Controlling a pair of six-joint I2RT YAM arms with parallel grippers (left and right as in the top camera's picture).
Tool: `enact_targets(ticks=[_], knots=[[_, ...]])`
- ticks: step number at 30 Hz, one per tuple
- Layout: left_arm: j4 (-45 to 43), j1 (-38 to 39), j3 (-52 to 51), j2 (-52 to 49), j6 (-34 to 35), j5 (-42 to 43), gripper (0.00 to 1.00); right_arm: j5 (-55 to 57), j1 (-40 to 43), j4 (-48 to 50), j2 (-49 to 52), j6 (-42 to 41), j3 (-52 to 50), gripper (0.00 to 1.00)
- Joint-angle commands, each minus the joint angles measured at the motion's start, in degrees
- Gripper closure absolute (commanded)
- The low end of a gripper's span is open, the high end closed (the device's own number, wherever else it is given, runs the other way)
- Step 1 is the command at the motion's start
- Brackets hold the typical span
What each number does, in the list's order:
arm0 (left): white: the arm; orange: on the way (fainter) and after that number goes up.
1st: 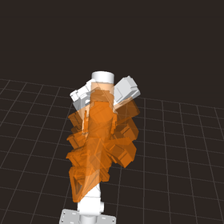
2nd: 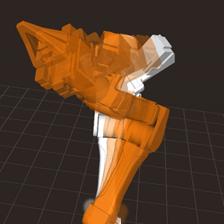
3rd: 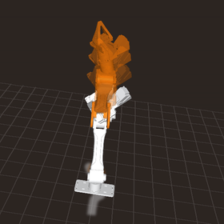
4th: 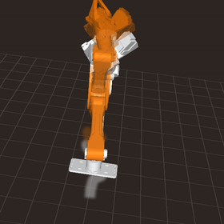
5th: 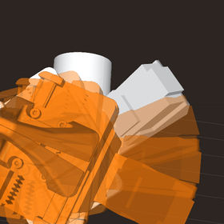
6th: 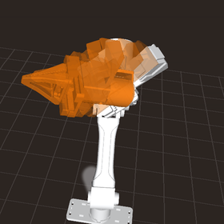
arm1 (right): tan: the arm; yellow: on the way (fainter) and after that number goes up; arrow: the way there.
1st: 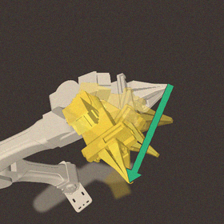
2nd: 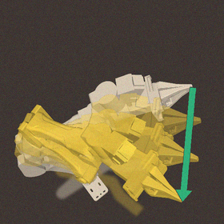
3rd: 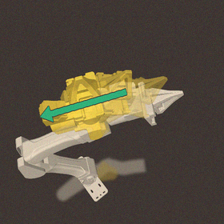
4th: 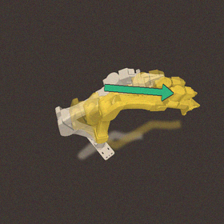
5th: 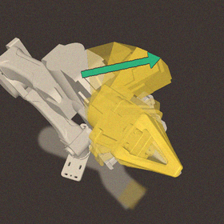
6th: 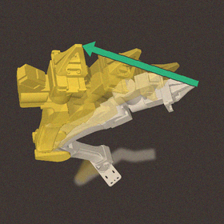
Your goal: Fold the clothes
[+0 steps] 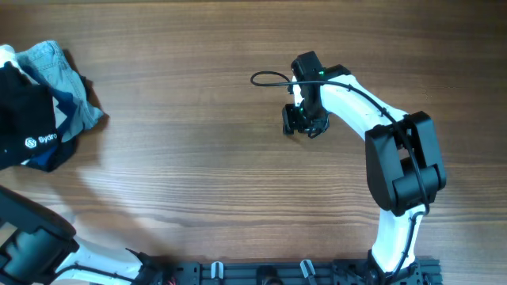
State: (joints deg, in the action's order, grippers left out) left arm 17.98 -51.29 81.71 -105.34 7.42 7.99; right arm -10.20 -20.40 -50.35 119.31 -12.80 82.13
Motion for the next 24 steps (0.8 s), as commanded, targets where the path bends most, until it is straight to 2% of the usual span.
enact_targets(ticks=[1, 5, 7, 10, 11, 12, 14, 16, 18, 21, 24], knots=[[-0.98, -1.68, 1.49, 4.31, 0.79, 7.63, 0.0, 1.22, 0.24, -0.15, 1.99, -0.46, -0.28, 0.41], [-5.16, 0.92, 2.62, 11.54, 0.79, 21.81, 0.0, 1.22, 0.24, 0.48, 1.99, -0.5, -0.28, 0.39], [-4.66, 4.37, 2.62, 14.6, 0.76, 22.64, 0.0, 1.2, 0.24, 1.07, 1.99, -0.74, -0.28, 0.36], [-1.29, 12.04, 2.62, 16.13, 0.76, 22.64, 0.0, -1.01, 0.24, 2.78, 1.99, -0.81, -0.28, 0.21], [1.27, 15.93, 2.62, 15.93, 0.74, 22.6, 0.0, -3.3, 0.24, 4.0, 1.99, -0.87, -0.28, 0.13], [3.89, 19.87, 2.62, 15.28, 0.76, 22.62, 0.0, -5.73, 0.24, 5.66, 1.99, -0.92, -0.28, 0.01], [8.59, 25.94, 2.62, 13.92, 0.74, 22.45, 0.0, -8.5, 0.26, 8.33, 1.99, -1.16, -0.2, 0.0], [14.64, 32.92, 2.62, 11.65, 0.5, 21.84, 0.0, -8.74, 0.9, 9.66, 1.97, -4.72, 0.96, 0.0], [23.06, 39.6, 2.62, 8.79, 0.5, 18.21, 0.0, -8.76, 3.19, 8.44, 1.75, -5.73, 4.02, 0.0], [38.71, 44.78, 2.62, 6.95, 0.52, 6.32, 0.0, -8.79, 8.76, 0.2, 0.33, -4.94, 10.23, 0.0], [54.99, 45.72, 2.62, 7.04, 0.57, 2.6, 0.0, -9.16, 13.88, -10.93, -2.27, -0.35, 13.88, 0.0]])
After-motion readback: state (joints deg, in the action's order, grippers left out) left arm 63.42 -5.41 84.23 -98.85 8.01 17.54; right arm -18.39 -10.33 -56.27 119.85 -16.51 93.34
